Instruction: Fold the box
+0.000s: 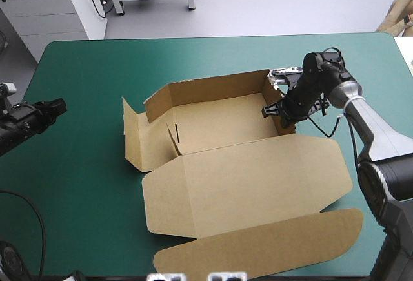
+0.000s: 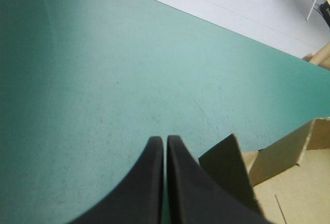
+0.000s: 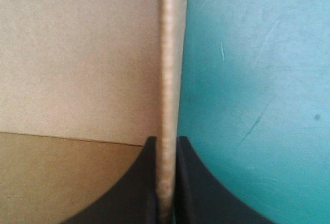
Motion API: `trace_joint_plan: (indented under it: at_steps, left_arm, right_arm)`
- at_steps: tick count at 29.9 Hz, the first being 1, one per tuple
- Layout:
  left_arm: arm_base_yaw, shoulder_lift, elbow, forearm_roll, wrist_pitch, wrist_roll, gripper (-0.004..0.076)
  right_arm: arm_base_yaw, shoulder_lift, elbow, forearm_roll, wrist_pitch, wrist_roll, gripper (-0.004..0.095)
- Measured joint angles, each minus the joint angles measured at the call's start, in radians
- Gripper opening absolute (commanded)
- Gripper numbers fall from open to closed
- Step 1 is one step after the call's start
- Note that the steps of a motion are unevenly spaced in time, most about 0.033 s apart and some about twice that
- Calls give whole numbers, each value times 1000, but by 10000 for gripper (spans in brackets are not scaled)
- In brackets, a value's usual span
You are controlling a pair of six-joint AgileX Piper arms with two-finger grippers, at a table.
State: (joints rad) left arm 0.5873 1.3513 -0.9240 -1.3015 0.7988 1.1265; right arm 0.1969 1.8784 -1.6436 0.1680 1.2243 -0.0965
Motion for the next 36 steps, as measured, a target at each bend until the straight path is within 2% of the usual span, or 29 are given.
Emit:
trace_joint_plan:
  at_steps: [5, 9, 13, 18, 28, 36]
  left_arm:
    - [0, 68, 0, -2, -21, -35, 6]
    - [-3, 138, 0, -49, -23, -39, 6]
    - [-42, 223, 0, -87, -19, -44, -8]
    - [-166, 318, 0, -106, -19, -46, -8]
    - [-438, 347, -2, -235, -11, -47, -8]
    - [-564, 347, -48, -283, 104, -74, -8]
  right_arm:
    - [-77, -94, 6, 22, 5, -69, -20]
    - [-152, -202, 6, 97, 5, -115, -20]
    - [-169, -261, 6, 184, 12, -160, -19]
    - [-169, -273, 6, 270, 19, -193, -18]
    - [-169, -235, 6, 269, 7, -196, -16]
    - [-169, -186, 6, 184, -45, -172, -16]
